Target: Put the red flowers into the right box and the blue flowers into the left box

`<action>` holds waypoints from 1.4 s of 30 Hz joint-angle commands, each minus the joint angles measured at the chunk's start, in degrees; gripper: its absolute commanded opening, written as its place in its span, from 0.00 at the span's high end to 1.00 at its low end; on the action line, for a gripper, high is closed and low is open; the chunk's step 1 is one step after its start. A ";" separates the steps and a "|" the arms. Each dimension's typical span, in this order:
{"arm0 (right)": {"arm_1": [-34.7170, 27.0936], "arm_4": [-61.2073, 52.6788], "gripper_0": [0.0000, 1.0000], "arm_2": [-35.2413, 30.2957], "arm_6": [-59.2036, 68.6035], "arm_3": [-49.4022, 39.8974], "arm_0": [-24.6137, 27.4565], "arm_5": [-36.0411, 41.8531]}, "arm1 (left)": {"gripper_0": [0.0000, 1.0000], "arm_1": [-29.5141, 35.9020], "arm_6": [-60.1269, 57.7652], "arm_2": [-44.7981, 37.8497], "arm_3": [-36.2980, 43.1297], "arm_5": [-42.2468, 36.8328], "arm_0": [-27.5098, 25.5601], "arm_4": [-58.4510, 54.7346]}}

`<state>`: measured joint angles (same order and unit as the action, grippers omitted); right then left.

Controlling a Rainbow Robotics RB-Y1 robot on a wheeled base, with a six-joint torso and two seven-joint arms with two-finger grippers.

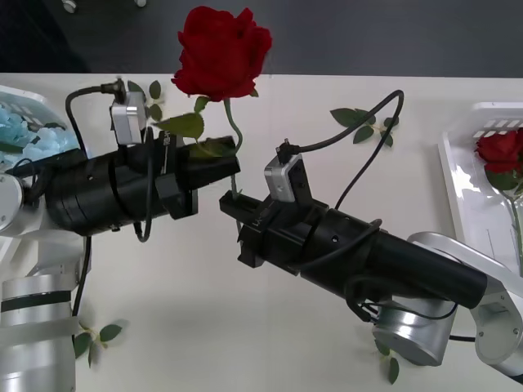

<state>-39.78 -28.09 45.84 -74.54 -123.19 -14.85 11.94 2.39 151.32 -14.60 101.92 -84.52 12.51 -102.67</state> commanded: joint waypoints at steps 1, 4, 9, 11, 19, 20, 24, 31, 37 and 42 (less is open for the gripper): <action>-0.65 -0.47 1.00 0.30 -0.34 -3.28 0.43 -0.33 | 0.26 0.07 3.68 1.41 0.48 3.22 0.41 -2.62; -1.00 -0.47 1.00 0.04 -0.34 -3.54 0.61 -0.33 | 0.05 0.07 3.68 1.50 0.48 4.36 0.23 -2.62; -2.23 -1.18 1.00 -2.51 0.10 -5.04 1.57 -0.25 | 0.00 0.51 3.68 1.59 0.48 5.24 0.14 -2.18; -3.28 -1.79 1.00 -5.76 0.54 -7.32 2.45 3.00 | 0.00 0.86 3.68 1.59 0.48 5.59 0.14 -2.18; -5.39 -13.39 1.00 -22.99 1.59 -17.43 7.11 20.50 | 0.00 2.71 3.68 1.41 0.48 6.47 0.14 -2.09; -5.83 -14.80 1.00 -25.54 1.68 -18.22 8.08 21.99 | 0.00 3.32 3.68 1.41 0.48 6.47 0.14 -2.09; -7.15 -18.67 1.00 -33.27 1.77 -19.63 10.71 25.33 | 0.00 6.22 3.68 1.33 0.56 6.47 0.14 -2.01; -9.79 -26.40 1.00 -52.34 2.03 -21.12 16.78 34.56 | 0.00 15.45 3.02 -0.52 0.65 4.98 0.14 -1.39; -13.04 -34.84 1.00 -71.15 2.91 -19.19 21.79 46.25 | 0.00 22.22 2.32 -6.76 0.65 -0.65 0.14 0.37; -16.99 -38.53 1.00 -81.17 3.17 -14.53 25.30 55.21 | 0.00 26.26 2.05 -12.12 0.65 -7.07 0.14 2.39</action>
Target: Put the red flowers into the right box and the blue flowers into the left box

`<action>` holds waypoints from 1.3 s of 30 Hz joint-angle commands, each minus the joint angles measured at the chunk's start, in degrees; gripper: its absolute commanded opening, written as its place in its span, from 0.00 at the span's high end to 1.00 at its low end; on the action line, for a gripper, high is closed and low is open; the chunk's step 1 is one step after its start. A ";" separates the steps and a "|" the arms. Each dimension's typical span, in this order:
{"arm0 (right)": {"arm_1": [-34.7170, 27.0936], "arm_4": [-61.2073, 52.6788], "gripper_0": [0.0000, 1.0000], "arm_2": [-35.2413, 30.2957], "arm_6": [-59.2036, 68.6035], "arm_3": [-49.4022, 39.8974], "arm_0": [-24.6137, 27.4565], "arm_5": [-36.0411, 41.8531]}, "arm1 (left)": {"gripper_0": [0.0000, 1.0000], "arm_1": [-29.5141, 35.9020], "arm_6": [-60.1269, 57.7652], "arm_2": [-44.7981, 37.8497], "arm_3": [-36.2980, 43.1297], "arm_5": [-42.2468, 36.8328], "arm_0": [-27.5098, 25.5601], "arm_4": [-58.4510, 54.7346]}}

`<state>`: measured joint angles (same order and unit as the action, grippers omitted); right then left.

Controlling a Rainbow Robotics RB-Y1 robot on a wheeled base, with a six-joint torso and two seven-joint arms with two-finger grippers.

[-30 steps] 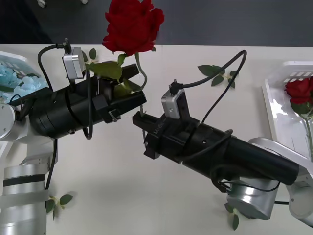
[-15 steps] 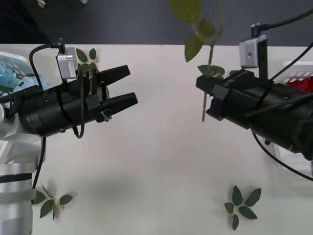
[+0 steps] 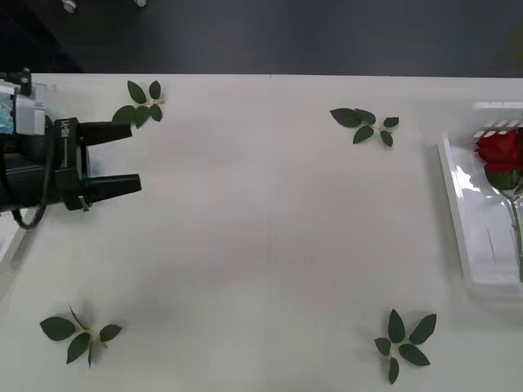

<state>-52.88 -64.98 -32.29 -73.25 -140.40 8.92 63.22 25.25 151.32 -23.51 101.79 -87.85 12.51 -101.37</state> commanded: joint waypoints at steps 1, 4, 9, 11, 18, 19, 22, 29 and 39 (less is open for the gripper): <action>-5.04 -1.55 1.00 -4.54 1.88 3.90 2.59 5.87 | 0.00 4.28 2.05 -4.44 0.69 -5.22 0.15 1.43; -8.29 0.38 1.00 -7.17 1.88 7.51 5.40 10.52 | 0.00 6.13 2.14 -6.64 0.69 -8.39 -0.03 2.14; -11.11 6.10 1.00 -6.56 1.62 13.04 7.34 13.78 | 0.00 7.71 2.49 -9.98 0.69 -12.70 -0.03 2.49; -11.63 9.35 1.00 -4.98 1.27 15.24 7.34 14.13 | 0.00 8.15 2.76 -11.03 0.69 -14.10 -0.12 2.49; -12.34 20.25 1.00 1.44 0.65 22.27 6.72 12.46 | 0.00 8.32 3.68 -13.23 0.78 -16.83 -0.47 2.40; -12.25 22.09 1.00 3.11 0.39 23.41 6.55 11.49 | 0.00 8.23 3.68 -13.23 0.69 -16.83 -0.47 2.40; -12.34 25.26 1.00 8.38 -0.40 26.31 4.70 8.59 | 0.00 8.23 3.68 -13.23 0.69 -16.74 -0.73 2.40; -12.34 28.95 1.00 17.96 -1.46 31.24 1.18 2.79 | 0.00 8.32 3.68 -13.49 0.69 -14.89 -0.82 2.40; -12.16 31.50 1.00 26.14 -1.02 33.96 -2.07 1.65 | 0.00 8.85 3.68 -13.40 0.69 -11.99 -2.49 3.81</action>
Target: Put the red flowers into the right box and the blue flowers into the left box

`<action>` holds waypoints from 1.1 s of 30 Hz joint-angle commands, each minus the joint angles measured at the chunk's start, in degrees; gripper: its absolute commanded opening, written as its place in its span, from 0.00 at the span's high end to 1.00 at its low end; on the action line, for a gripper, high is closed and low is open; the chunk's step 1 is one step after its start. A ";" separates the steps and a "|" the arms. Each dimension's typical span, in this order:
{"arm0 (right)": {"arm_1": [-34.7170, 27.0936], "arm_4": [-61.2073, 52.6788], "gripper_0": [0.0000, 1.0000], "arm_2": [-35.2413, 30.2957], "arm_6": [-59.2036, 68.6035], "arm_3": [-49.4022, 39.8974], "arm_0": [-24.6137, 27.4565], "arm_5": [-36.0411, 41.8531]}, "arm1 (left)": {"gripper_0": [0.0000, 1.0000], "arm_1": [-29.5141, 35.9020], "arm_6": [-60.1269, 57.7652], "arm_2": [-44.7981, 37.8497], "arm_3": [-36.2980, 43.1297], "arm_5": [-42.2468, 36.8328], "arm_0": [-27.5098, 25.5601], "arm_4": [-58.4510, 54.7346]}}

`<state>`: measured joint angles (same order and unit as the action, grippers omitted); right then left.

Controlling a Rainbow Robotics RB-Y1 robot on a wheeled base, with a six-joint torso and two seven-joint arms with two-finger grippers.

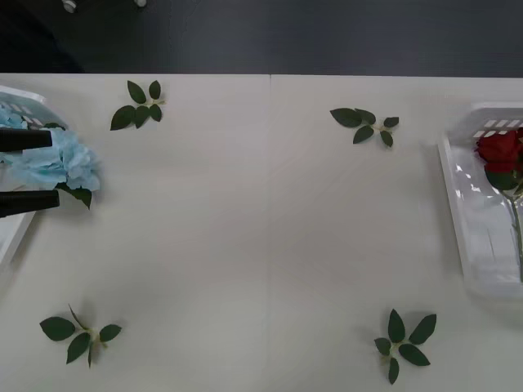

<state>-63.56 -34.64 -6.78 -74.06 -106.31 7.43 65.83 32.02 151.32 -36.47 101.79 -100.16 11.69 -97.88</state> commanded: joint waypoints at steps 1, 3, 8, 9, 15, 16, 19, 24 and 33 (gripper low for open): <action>-1.39 1.33 1.00 0.80 -0.04 -0.13 -0.58 -0.88 | 0.00 2.53 3.68 -0.44 0.78 0.31 -1.84 0.41; -1.04 1.77 1.00 0.80 0.14 0.14 -0.49 -0.79 | 0.00 3.40 3.68 -0.44 0.78 0.31 -2.28 0.41; 0.98 3.44 1.00 0.89 0.49 1.28 -0.49 -0.79 | 0.00 5.87 3.68 -0.35 0.78 -0.48 -2.54 1.73; 1.15 3.61 1.00 1.06 0.67 1.37 -0.49 -0.79 | 0.00 6.31 3.68 -0.35 0.78 -0.57 -2.54 1.82; 2.21 8.97 1.00 3.35 8.84 1.37 0.39 -0.52 | 0.00 9.03 3.68 -0.44 0.78 -1.36 -2.54 3.40; 2.56 11.35 1.00 4.31 10.25 1.46 0.39 -0.52 | 0.00 9.56 3.68 -0.35 0.78 -1.45 -2.54 3.75; 3.09 15.48 0.71 5.63 13.76 1.63 0.39 -0.70 | 0.00 10.00 3.68 -0.26 0.78 -1.80 -2.54 4.63; 3.09 16.36 0.23 5.81 14.82 1.90 0.56 -1.40 | 0.00 10.00 3.68 0.44 0.78 -2.59 -2.54 5.95; 3.09 17.67 0.23 5.72 14.82 1.90 1.00 -2.11 | 0.00 10.00 3.68 2.90 1.04 -2.85 -2.46 8.06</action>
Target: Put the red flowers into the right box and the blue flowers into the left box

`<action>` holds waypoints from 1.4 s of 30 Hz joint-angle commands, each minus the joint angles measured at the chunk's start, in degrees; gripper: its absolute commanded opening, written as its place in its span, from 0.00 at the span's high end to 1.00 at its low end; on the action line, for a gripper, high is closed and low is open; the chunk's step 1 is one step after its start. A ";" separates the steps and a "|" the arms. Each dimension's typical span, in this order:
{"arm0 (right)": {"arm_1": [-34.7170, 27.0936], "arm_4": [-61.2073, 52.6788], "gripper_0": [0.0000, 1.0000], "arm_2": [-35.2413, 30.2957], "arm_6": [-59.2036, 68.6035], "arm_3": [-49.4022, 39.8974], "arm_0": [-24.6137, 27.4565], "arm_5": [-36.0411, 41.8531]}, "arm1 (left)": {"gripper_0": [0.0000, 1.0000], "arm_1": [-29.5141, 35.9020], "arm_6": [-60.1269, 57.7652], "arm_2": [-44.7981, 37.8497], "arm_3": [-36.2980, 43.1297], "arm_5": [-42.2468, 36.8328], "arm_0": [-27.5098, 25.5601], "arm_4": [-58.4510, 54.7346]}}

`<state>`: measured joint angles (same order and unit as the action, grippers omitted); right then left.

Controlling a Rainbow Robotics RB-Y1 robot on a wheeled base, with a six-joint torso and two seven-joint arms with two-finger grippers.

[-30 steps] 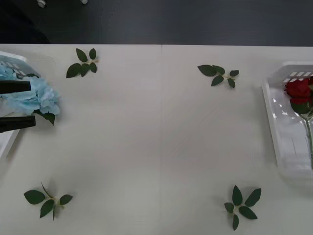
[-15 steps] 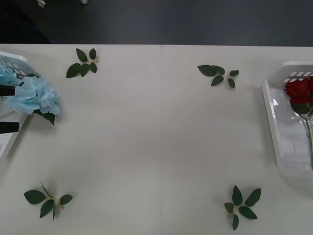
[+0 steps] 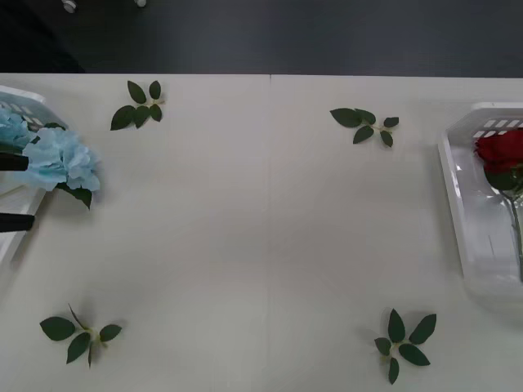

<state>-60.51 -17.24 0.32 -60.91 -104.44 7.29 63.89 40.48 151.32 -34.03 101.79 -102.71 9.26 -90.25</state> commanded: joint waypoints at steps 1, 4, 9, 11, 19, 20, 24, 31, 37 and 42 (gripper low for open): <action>0.04 0.19 0.23 -1.28 1.67 0.03 1.15 -0.26 | 0.00 1.53 3.68 0.63 1.04 -0.29 0.06 0.42; 0.13 -1.92 0.23 -1.28 1.67 -2.26 1.15 -0.08 | 0.00 1.53 3.68 1.07 1.04 -0.29 0.06 0.51; 1.62 -8.16 0.23 -3.48 2.20 -8.76 0.88 0.53 | 0.00 1.53 3.68 1.07 1.04 -0.29 0.06 0.51; 2.68 -10.18 0.23 -5.24 2.29 -11.75 0.80 1.50 | 0.00 1.53 3.68 1.07 1.04 -0.29 0.06 0.51; 5.05 -19.68 0.23 -13.76 0.53 -24.58 0.88 5.98 | 0.00 1.53 3.68 1.07 1.04 -0.29 0.06 0.51; 5.14 -21.87 0.23 -14.56 -1.40 -26.43 0.97 6.77 | 0.00 1.53 3.68 1.07 1.04 -0.29 0.06 0.51; 5.23 -29.61 0.23 -15.87 -9.31 -30.56 0.97 6.86 | 0.00 1.53 3.68 1.07 1.04 -0.29 0.06 0.51; 11.03 -44.29 0.23 -18.60 -20.56 -35.48 -1.22 8.62 | 0.00 1.53 3.68 1.07 1.04 -0.29 0.06 0.51; 21.75 -53.34 0.23 -22.20 -30.67 -37.59 -8.08 22.94 | 0.00 1.53 3.68 1.07 1.04 -0.29 0.06 0.51; 30.71 -60.90 0.23 -26.24 -38.58 -37.06 -12.04 30.68 | 0.00 1.53 3.68 1.07 1.04 -0.29 0.06 0.51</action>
<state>-32.89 -74.67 -23.68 -94.60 -140.23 -3.12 92.75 40.48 151.32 -32.47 101.81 -102.71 9.26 -89.99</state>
